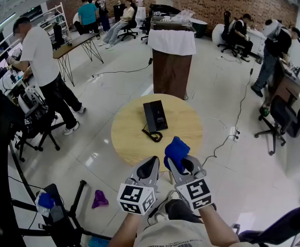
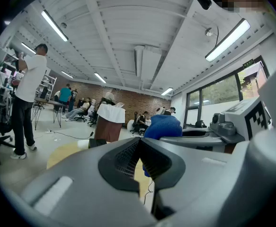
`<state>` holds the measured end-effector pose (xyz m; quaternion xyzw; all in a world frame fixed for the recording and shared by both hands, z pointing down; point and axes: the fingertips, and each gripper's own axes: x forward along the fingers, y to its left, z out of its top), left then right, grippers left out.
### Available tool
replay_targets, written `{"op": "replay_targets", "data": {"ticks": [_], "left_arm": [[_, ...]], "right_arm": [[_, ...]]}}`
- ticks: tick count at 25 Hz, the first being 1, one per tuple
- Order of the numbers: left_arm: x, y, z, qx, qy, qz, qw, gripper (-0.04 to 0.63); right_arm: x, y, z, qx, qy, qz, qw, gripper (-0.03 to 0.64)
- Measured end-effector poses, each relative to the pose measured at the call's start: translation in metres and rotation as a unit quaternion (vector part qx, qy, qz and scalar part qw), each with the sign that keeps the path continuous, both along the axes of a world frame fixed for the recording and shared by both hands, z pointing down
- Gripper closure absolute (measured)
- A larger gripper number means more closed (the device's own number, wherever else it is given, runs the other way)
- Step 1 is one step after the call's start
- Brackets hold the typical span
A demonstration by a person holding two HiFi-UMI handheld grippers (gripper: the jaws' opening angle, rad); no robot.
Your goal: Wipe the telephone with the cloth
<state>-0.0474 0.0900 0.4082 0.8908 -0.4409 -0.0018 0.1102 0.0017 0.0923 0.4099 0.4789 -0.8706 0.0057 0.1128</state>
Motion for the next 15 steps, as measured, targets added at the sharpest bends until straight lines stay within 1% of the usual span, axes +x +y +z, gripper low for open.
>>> {"op": "replay_targets", "data": {"ticks": [7, 15], "left_arm": [[-0.010, -0.016, -0.003, 0.005, -0.003, -0.007, 1.0000, 0.595], [-0.011, -0.037, -0.006, 0.006, -0.005, -0.003, 1.0000, 0.595]], "right_arm": [[-0.010, -0.014, -0.010, 0.013, 0.001, -0.003, 1.000, 0.555], [-0.012, -0.034, -0.011, 0.013, 0.000, -0.001, 1.000, 0.555]]}}
